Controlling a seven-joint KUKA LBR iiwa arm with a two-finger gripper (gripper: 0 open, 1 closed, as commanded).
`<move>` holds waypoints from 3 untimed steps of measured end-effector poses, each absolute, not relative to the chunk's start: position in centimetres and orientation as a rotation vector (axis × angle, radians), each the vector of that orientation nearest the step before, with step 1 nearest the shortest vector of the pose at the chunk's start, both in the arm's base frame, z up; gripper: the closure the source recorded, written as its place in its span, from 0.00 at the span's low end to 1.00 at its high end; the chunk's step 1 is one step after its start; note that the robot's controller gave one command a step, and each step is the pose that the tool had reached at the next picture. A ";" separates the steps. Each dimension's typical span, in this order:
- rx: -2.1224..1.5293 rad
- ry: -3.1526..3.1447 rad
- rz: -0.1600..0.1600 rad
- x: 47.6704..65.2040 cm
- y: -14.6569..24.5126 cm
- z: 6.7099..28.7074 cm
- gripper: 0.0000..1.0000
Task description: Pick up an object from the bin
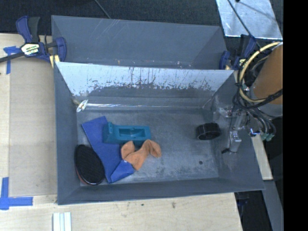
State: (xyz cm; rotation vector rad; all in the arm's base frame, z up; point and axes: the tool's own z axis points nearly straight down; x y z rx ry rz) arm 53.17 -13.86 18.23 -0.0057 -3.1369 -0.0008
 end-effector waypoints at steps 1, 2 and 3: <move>0.000 -3.145 0.002 53.4 -13.8 18.7 0.00; -0.110 -3.146 0.001 57.0 -15.6 16.0 0.00; 0.206 -3.142 0.003 59.4 -15.9 12.5 0.00</move>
Offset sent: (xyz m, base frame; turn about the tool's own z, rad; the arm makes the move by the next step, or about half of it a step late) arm 0.0398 -0.0185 -0.0253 0.0719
